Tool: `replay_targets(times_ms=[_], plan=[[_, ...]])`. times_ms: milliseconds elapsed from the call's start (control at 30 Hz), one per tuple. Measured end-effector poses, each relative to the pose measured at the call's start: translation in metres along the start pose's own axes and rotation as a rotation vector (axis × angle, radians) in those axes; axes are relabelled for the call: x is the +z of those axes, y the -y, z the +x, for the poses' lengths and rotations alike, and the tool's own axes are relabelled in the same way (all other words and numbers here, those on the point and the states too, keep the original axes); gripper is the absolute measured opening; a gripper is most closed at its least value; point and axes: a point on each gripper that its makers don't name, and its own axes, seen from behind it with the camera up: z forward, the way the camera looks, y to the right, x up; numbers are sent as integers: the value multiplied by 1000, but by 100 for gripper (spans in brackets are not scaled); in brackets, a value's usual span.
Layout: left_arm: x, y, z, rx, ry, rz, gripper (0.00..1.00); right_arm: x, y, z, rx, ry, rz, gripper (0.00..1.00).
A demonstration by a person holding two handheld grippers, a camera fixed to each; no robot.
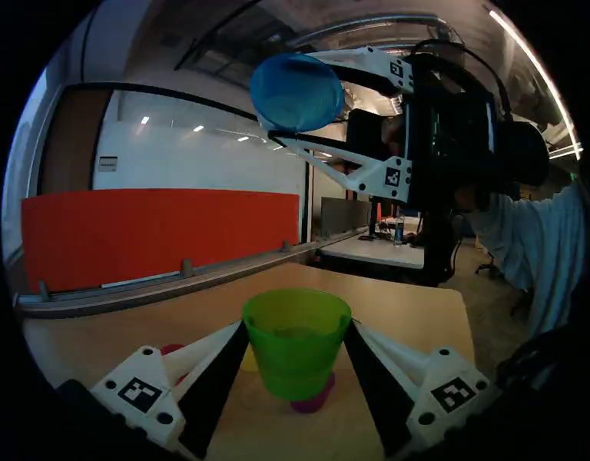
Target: Pour water
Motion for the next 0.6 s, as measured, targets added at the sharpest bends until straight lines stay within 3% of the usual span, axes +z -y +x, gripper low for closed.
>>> replay_targets(times_ms=[300,467,600], plan=[[-1,-1,3,-1,-5,1,85,-3,-2,0,44,1,-3,89],[-2,-1,5,2,-7,3,85,-6,-3,-4,139,2,-13,89],[-3,0,6,2,-9,5,85,-9,-1,-8,254,7,-11,89]])
